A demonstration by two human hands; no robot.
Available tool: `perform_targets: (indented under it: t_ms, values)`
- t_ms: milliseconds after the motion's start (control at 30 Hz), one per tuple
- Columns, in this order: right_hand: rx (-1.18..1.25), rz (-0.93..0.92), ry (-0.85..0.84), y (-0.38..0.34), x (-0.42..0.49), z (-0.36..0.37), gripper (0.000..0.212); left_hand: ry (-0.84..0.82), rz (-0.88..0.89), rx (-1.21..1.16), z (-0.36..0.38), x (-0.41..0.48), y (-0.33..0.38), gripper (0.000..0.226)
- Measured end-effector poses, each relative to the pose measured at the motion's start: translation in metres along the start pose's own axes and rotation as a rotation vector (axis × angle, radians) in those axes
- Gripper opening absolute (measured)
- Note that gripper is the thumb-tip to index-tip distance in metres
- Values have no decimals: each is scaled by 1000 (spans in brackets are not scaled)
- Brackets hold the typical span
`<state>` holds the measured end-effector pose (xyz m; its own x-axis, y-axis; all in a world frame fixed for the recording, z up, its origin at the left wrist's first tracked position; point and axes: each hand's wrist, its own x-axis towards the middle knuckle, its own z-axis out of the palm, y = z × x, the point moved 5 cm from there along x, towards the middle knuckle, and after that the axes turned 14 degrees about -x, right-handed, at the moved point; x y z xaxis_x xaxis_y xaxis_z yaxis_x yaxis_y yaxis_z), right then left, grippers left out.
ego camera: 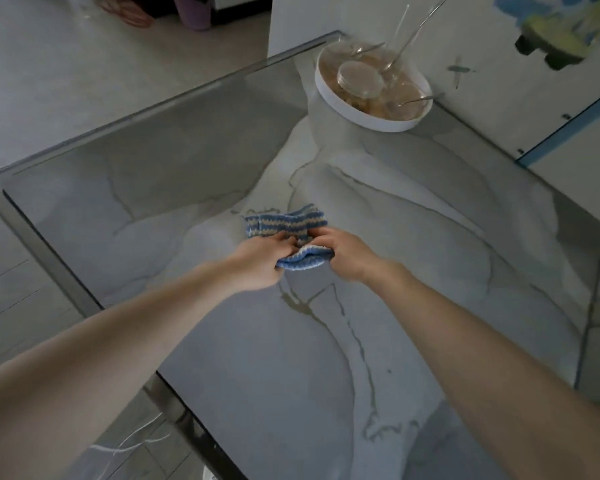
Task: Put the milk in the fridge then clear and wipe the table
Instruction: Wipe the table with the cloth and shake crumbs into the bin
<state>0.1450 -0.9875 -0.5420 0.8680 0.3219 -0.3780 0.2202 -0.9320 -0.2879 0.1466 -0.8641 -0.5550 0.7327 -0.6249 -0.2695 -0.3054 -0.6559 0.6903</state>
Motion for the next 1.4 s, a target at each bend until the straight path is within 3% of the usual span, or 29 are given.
perform_targets:
  t_ms: [367,467,567,667,767,900,1133,1400]
  values:
    - [59,160,0,43,-182,51,43,-123,156,-19,136,-58,113,48]
    - [72,184,-79,49,-221,59,57,-150,192,-27,169,-71,141,46]
    - [39,234,-118,61,-255,66,52,-213,134,-24,197,-77,164,39]
    - [130,411,-8,81,-278,62,41,-200,67,-125,202,-80,185,30]
    - [207,502,181,88,-287,38,42,-64,59,-309,175,-80,199,33]
    - [275,378,305,56,-264,-5,30,139,126,-418,111,-88,191,46]
    - [317,156,424,-28,-143,-36,45,356,174,-241,-1,-100,101,47]
    - [284,-29,418,-150,-3,-20,50,522,117,22,-97,-152,-32,42]
